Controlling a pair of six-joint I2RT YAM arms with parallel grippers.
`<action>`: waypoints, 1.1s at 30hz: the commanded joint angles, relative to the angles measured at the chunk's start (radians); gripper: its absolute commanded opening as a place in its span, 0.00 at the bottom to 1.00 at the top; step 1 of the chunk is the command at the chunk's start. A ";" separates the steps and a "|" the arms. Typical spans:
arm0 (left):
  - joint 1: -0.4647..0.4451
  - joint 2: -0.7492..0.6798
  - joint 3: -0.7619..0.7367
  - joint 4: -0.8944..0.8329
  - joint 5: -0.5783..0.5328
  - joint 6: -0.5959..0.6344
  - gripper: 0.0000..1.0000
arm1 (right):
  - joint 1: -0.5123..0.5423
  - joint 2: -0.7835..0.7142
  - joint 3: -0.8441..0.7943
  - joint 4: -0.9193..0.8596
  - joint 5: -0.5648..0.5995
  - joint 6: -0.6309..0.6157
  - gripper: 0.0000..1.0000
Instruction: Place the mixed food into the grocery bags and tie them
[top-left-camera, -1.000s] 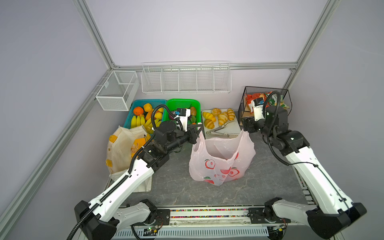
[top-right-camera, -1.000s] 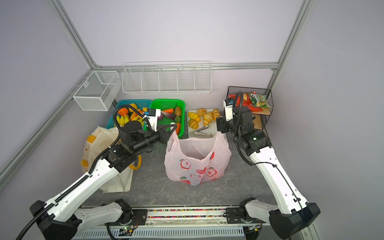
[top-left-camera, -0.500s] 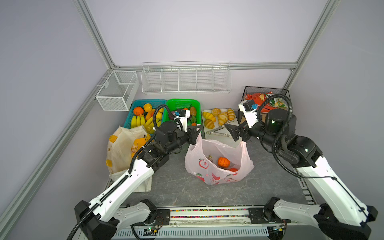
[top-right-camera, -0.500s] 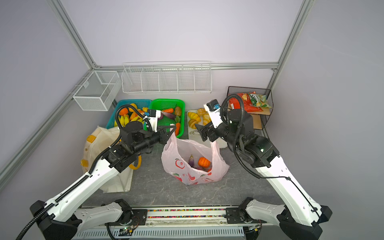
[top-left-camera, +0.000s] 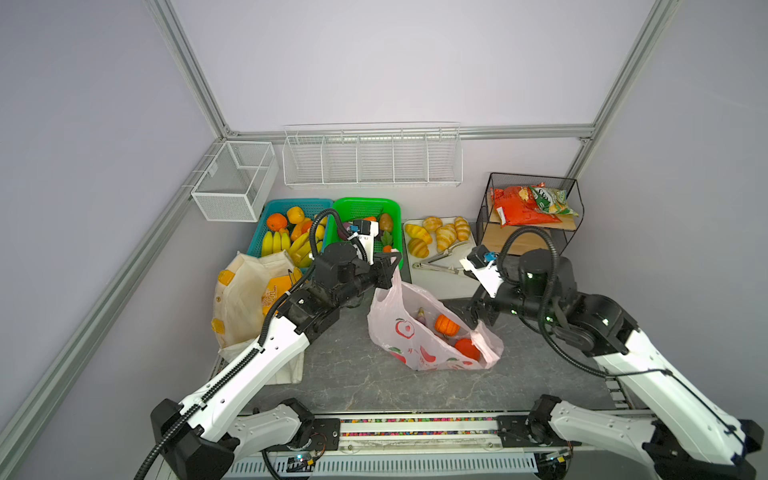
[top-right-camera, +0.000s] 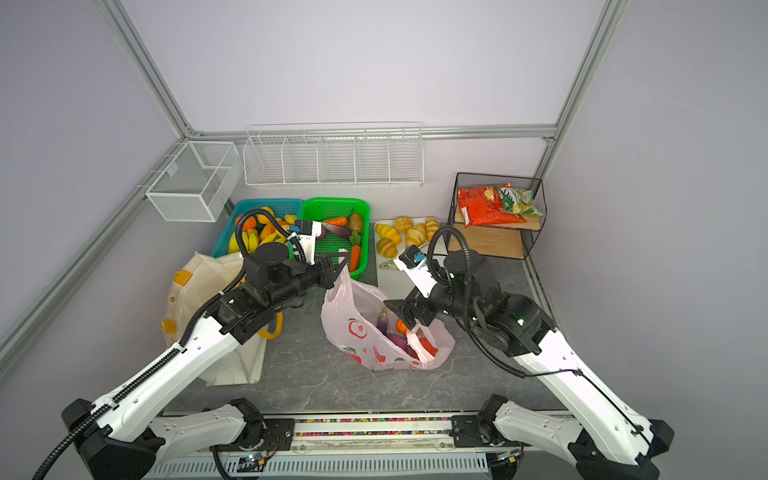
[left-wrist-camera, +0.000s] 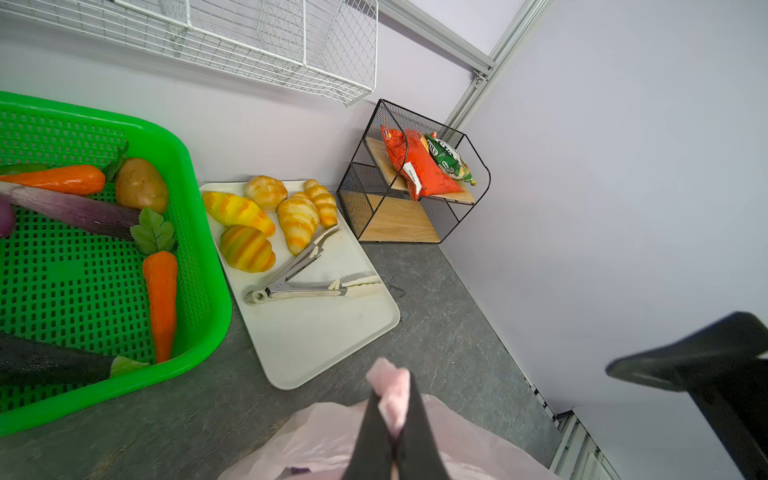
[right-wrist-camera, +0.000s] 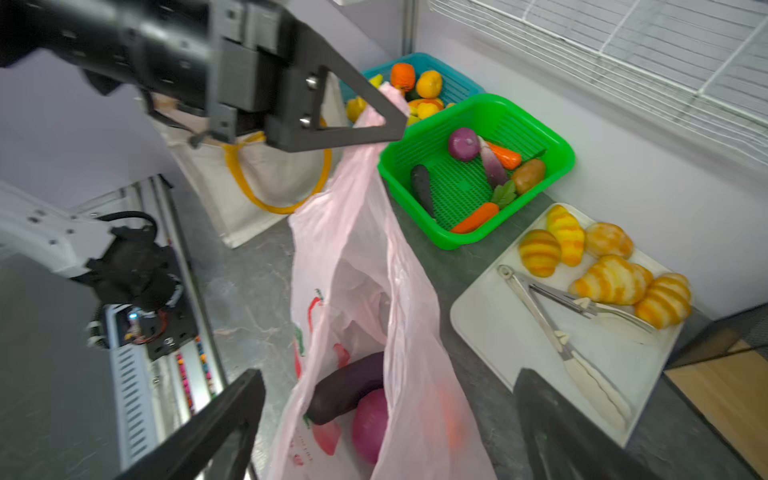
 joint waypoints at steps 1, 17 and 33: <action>0.006 0.003 0.033 -0.010 -0.018 0.004 0.00 | -0.001 -0.066 -0.015 0.027 -0.164 0.044 0.96; 0.006 0.002 0.025 -0.012 -0.021 0.000 0.00 | 0.013 -0.048 -0.097 -0.046 -0.245 -0.072 0.79; 0.202 -0.051 -0.006 0.079 0.191 -0.075 0.00 | -0.377 0.119 0.031 0.288 0.046 0.240 0.06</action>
